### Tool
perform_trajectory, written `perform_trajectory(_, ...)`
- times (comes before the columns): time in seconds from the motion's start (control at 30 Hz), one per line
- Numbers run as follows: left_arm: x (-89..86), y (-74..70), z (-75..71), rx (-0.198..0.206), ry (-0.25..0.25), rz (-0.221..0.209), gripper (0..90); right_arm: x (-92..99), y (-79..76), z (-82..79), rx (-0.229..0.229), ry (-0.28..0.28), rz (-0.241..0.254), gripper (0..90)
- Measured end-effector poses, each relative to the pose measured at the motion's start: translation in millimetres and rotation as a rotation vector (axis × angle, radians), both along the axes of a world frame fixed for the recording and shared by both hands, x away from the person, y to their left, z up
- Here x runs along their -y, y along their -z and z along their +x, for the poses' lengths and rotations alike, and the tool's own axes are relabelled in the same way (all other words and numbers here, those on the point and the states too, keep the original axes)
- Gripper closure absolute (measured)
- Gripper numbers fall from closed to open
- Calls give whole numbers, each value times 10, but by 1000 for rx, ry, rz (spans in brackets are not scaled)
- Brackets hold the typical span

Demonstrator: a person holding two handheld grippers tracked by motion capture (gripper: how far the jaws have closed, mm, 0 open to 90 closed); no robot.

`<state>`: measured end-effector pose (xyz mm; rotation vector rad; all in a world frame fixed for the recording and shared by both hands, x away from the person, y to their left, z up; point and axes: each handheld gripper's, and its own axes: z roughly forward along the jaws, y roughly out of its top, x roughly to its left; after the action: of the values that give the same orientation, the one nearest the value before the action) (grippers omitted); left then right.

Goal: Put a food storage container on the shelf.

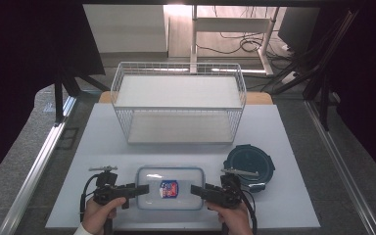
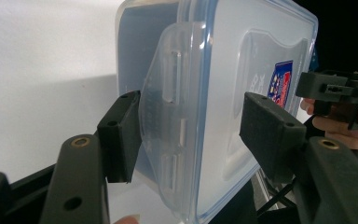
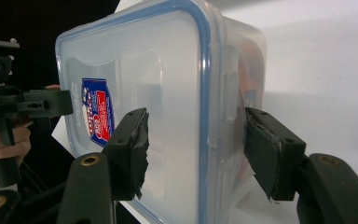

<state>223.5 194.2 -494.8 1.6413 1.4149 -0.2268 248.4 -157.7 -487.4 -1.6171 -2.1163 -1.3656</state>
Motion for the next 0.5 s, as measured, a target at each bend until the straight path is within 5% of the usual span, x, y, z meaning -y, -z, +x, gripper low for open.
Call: perform_trajectory(0.5, 8, -86, 6, 29, 18, -20, 409, 24, -145, -16, 58, -2, -12, 418)
